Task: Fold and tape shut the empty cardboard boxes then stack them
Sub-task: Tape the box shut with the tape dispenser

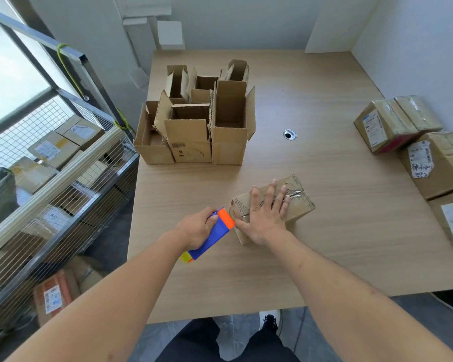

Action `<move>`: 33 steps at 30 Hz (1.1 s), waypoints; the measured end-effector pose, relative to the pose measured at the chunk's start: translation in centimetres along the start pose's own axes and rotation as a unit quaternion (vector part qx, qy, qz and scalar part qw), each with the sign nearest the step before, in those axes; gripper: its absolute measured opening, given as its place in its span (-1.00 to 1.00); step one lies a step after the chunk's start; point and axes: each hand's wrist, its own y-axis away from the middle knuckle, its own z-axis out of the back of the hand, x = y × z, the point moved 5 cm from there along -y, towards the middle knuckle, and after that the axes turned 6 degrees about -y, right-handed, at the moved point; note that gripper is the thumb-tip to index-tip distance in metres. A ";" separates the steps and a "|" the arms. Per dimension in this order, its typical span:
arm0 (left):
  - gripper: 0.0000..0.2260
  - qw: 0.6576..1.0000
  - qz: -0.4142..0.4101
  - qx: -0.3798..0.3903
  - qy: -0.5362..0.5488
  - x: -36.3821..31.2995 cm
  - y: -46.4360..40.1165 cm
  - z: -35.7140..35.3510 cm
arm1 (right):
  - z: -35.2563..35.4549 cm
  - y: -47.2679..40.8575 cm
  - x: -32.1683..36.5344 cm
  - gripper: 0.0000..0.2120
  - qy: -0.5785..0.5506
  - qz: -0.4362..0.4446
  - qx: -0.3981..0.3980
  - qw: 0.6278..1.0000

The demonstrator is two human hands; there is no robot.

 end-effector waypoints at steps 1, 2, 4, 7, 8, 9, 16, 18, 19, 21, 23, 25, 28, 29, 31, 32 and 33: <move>-0.69 1.000 -0.004 -0.005 0.003 0.1 0.2 0.3 | 0.0 0.1 -0.1 -0.09 -0.003 0.001 -0.003 1.000; -0.68 1.000 -0.005 -0.006 0.004 0.4 0.4 0.6 | 0.2 0.1 -0.1 -0.13 -0.011 0.008 -0.007 1.000; -0.63 1.000 0.000 -0.007 0.015 1.1 0.8 1.3 | 0.8 0.2 0.0 -0.23 -0.019 0.045 -0.018 0.999; -0.49 0.998 0.001 -0.027 0.056 2.3 1.0 2.3 | 1.8 0.5 0.3 -0.22 0.001 0.048 -0.041 0.998; -0.46 0.997 -0.003 -0.037 0.069 2.5 1.1 2.8 | 2.1 0.7 0.1 -0.16 0.002 0.016 -0.053 0.998; -0.44 0.995 -0.012 -0.048 0.081 2.5 1.2 3.3 | 2.3 0.9 -0.2 -0.10 0.000 -0.020 -0.062 0.998; -0.46 0.986 -0.120 -0.076 0.084 0.1 2.0 6.7 | 1.2 1.6 -1.5 -0.12 -0.003 0.034 -0.043 0.999; -0.47 0.984 -0.146 -0.079 0.063 -0.6 2.5 7.5 | 1.0 1.7 -1.6 -0.12 -0.015 0.107 -0.026 0.994; -0.47 0.982 -0.160 -0.084 0.053 -1.0 2.8 7.8 | 0.9 1.9 -1.7 -0.11 -0.032 0.151 -0.015 0.988; -0.46 0.978 -0.182 -0.092 0.038 -1.3 3.3 8.5 | 0.8 2.2 -1.8 -0.08 -0.077 0.235 -0.001 0.969; -0.45 0.976 -0.195 -0.099 0.021 -1.4 3.6 9.0 | 0.7 2.4 -1.7 -0.02 -0.121 0.287 0.016 0.950; -0.46 0.974 -0.205 -0.101 0.006 -1.5 3.9 9.2 | 0.8 2.4 -1.2 0.01 -0.156 0.314 0.041 0.936; -0.46 0.969 -0.228 -0.100 -0.006 -2.0 4.4 9.2 | 2.4 2.3 -0.5 -0.21 -0.298 0.271 0.088 0.911; -0.47 0.967 -0.235 -0.098 -0.008 -2.2 4.6 9.2 | 3.3 2.2 -0.4 -0.35 -0.362 0.237 0.098 0.896; -0.46 0.967 -0.237 -0.091 -0.012 -2.6 4.8 9.3 | 5.2 2.0 -0.1 -0.57 -0.459 0.203 0.090 0.860; -0.46 0.967 -0.238 -0.089 -0.012 -2.9 5.0 9.3 | 6.2 2.2 0.1 -0.67 -0.492 0.201 0.090 0.842; -0.46 0.967 -0.240 -0.086 -0.013 -3.2 5.0 9.4 | 7.0 2.4 0.5 -0.76 -0.519 0.206 0.098 0.824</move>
